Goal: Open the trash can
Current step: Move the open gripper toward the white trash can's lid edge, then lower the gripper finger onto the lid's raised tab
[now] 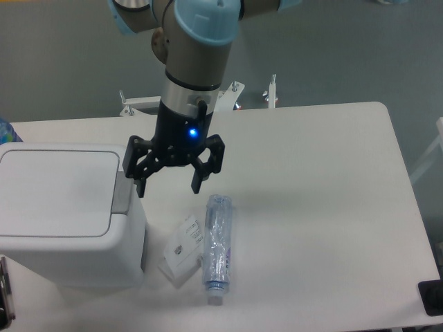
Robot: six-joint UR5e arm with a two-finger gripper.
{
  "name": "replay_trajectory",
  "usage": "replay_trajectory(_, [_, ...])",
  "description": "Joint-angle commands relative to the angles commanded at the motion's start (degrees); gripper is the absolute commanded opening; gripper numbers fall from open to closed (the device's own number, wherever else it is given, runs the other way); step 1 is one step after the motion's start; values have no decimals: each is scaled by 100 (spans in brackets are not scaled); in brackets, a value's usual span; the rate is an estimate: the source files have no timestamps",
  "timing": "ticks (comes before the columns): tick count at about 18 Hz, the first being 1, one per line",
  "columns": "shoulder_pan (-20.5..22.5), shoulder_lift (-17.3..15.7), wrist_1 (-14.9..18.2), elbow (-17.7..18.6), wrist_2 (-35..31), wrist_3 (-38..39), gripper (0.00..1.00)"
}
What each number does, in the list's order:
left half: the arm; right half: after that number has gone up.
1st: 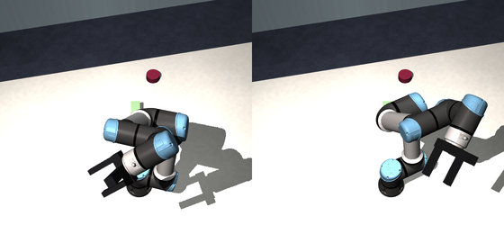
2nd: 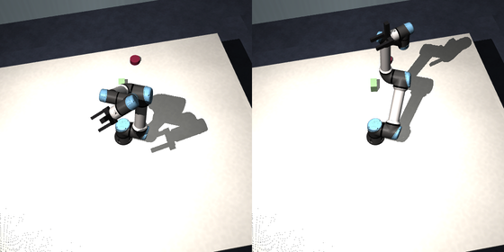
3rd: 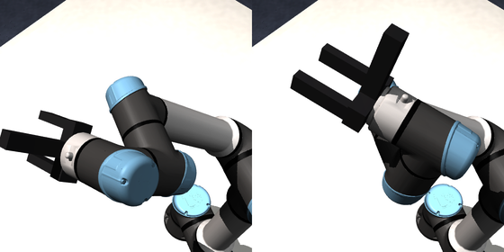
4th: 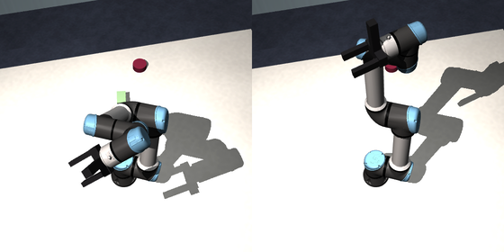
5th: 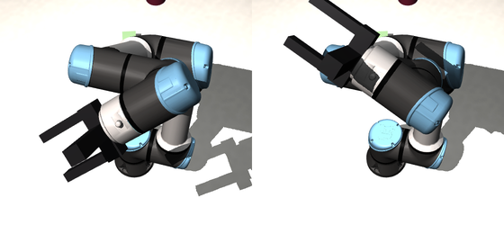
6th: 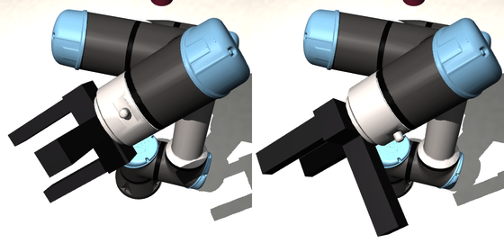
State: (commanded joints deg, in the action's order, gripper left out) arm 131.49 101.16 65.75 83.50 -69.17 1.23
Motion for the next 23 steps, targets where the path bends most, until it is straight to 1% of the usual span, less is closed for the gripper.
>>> replay_trajectory(4, [-88,44,-27,44,-18,0,100])
replay_trajectory(23, [-106,97,-53,44,-26,-26,100])
